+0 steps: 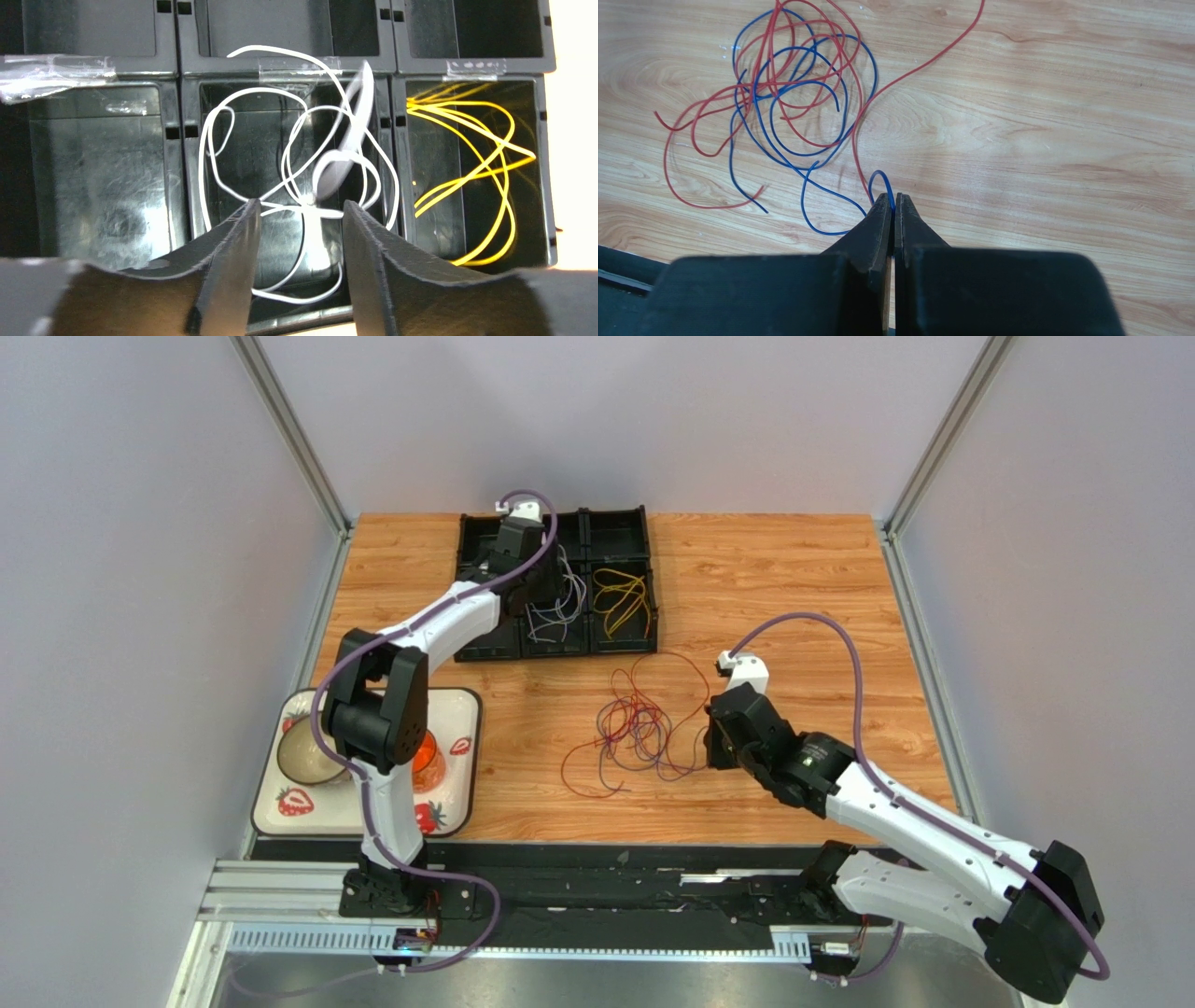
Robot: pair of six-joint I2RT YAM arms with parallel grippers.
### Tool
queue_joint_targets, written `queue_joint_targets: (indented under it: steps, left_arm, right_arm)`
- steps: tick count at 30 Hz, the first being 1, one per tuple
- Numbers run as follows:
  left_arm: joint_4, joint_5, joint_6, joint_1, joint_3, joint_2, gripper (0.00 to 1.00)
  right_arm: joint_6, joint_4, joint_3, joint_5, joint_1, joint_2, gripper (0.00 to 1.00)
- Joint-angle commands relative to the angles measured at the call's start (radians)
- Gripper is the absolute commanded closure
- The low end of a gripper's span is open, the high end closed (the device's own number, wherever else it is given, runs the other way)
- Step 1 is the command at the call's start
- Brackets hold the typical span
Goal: Untangle the cables
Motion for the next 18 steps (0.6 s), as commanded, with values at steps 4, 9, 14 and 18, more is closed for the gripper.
queue_joint_targets:
  steps: [4, 9, 14, 18]
  left_arm:
    - [-0.040, 0.021, 0.030, 0.006, -0.003, -0.158, 0.39]
    - [-0.065, 0.013, 0.030, 0.006, -0.017, -0.219, 0.39]
    - [-0.077, 0.040, 0.027, 0.006, -0.047, -0.294, 0.39]
    - [-0.092, 0.079, 0.004, 0.003, -0.092, -0.351, 0.40]
  right_arm:
    - [-0.009, -0.018, 0.083, 0.014, 0.001, -0.001, 1.00]
    - [-0.001, -0.033, 0.104, 0.012, 0.001, -0.004, 1.00]
    - [-0.001, -0.055, 0.130, 0.024, -0.001, -0.009, 1.00]
    - [-0.015, -0.070, 0.179, 0.038, 0.001, -0.009, 1.00]
